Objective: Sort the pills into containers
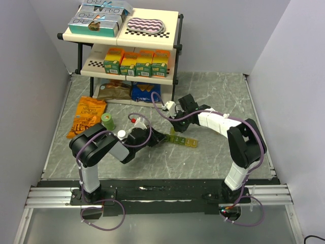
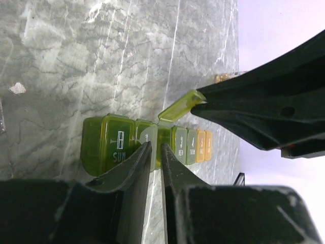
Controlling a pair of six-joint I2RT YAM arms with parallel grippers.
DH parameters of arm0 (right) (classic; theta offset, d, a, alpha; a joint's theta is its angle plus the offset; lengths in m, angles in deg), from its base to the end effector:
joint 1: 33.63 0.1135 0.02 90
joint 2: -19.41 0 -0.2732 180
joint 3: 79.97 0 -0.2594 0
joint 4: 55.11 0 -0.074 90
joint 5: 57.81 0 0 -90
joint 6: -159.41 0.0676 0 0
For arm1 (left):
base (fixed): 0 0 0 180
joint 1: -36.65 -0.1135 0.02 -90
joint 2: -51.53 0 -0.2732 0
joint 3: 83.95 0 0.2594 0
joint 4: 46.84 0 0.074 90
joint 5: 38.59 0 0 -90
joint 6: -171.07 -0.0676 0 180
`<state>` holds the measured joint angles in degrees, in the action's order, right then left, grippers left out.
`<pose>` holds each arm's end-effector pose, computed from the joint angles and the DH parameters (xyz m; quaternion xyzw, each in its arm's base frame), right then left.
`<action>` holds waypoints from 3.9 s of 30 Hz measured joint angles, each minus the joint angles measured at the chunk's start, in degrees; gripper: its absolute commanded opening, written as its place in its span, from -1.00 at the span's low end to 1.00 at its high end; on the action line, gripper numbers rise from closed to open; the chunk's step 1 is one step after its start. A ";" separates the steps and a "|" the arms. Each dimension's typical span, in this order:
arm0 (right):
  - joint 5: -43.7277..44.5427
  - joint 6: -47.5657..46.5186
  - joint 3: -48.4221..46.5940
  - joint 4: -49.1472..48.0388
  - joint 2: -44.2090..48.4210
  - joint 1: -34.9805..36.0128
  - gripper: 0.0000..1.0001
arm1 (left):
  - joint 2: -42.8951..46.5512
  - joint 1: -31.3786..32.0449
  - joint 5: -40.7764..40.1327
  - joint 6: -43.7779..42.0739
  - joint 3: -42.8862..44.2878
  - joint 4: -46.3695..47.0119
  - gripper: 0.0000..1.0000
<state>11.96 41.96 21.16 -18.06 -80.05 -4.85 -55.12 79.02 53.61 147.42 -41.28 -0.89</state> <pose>0.3229 0.2041 0.1757 -0.4887 0.8108 0.1718 0.2723 0.2544 -0.2355 0.0983 -0.1570 0.7937 -0.4865 0.3297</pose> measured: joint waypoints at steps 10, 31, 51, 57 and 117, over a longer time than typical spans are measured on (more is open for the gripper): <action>3.43 0.81 0.00 -0.55 -2.25 -0.04 -0.43 | -0.83 0.00 0.09 0.39 0.33 0.83 -0.55; -0.02 -2.60 -2.12 4.17 0.48 -2.16 -0.33 | -1.09 0.00 0.44 0.76 2.03 -1.01 -0.54; -12.15 -0.42 -12.09 10.67 -8.37 -2.75 -0.82 | -0.79 0.00 0.42 0.90 3.41 -3.65 -0.54; -9.57 1.27 -14.67 11.67 -12.28 -2.51 -0.82 | -0.79 -0.02 0.52 0.90 3.41 -3.61 -0.54; 3.48 8.98 -56.19 21.75 -27.12 28.17 1.00 | 101.44 -1.25 -39.76 -49.22 6.29 -79.54 0.99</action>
<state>15.43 50.95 -35.04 3.69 -107.18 23.32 46.32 77.77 13.85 98.19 -34.98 -80.43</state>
